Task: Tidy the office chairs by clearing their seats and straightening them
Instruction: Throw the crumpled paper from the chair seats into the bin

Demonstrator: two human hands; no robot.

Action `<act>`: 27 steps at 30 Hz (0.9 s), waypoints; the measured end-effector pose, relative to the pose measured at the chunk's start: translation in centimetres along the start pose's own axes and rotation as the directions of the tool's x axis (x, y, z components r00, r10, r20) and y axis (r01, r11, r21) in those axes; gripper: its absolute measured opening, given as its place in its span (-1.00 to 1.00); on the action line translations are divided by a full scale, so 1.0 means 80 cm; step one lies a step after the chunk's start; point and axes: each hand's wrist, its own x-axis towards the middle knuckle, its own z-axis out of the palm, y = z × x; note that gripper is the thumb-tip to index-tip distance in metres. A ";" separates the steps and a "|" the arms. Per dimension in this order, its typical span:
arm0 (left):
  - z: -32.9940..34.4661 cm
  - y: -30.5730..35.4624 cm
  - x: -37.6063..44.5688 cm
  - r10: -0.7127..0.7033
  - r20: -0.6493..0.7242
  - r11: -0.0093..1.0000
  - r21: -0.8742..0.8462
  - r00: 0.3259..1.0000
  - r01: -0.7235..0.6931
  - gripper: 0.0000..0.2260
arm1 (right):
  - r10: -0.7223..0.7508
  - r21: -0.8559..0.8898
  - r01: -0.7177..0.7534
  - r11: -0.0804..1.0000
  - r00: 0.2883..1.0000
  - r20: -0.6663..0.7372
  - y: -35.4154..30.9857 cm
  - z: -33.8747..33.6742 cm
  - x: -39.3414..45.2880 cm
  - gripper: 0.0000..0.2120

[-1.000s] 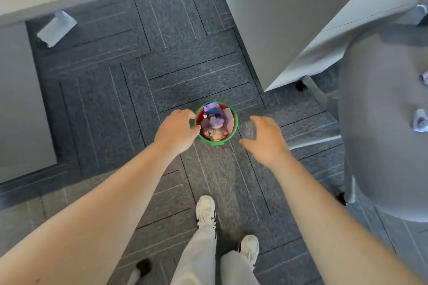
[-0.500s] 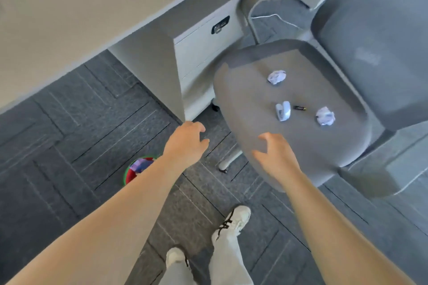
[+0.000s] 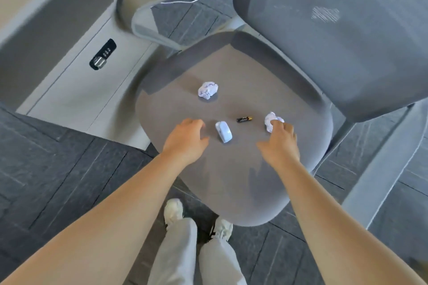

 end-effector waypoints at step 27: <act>-0.008 0.022 0.211 0.144 -0.018 0.985 0.100 0.989 -0.142 -0.80 | 0.052 0.218 -0.018 0.976 0.988 -0.148 -0.036 0.035 0.127 -0.60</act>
